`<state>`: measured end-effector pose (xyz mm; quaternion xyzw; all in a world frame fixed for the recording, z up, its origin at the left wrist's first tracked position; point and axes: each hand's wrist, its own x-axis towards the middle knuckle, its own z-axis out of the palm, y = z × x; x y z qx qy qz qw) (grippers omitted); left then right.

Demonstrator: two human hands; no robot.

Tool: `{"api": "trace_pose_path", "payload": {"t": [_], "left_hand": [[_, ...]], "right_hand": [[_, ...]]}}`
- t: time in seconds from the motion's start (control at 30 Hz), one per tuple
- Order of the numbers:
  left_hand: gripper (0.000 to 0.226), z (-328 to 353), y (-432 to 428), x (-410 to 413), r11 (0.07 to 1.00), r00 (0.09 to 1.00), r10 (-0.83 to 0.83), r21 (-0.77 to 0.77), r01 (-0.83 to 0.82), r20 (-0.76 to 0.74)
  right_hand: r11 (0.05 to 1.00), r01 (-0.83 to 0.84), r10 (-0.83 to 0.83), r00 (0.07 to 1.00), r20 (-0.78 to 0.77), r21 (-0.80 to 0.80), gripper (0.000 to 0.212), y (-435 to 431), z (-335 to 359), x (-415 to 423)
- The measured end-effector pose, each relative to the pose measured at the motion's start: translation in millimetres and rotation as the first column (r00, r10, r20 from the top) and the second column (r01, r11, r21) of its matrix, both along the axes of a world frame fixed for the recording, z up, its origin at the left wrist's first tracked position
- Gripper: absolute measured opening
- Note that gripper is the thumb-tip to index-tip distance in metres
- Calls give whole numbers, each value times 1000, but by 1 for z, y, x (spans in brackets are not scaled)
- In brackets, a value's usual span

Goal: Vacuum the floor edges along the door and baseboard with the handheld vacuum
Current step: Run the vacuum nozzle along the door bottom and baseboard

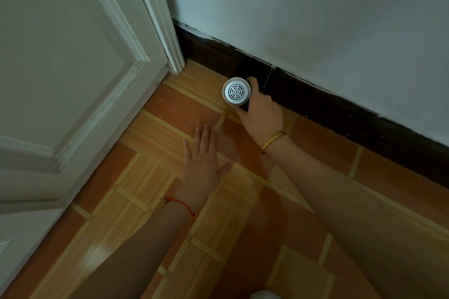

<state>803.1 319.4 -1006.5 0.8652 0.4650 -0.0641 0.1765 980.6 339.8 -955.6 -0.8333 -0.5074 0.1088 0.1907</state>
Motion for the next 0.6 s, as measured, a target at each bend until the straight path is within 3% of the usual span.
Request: {"api": "trace_pose_path", "payload": {"t": [0.6], "left_hand": [[93,8,-47,46,984,985,-175,25,175,4]], "right_hand": [[962,268,-268,963,-5,-49,63,-139,11,61]]}}
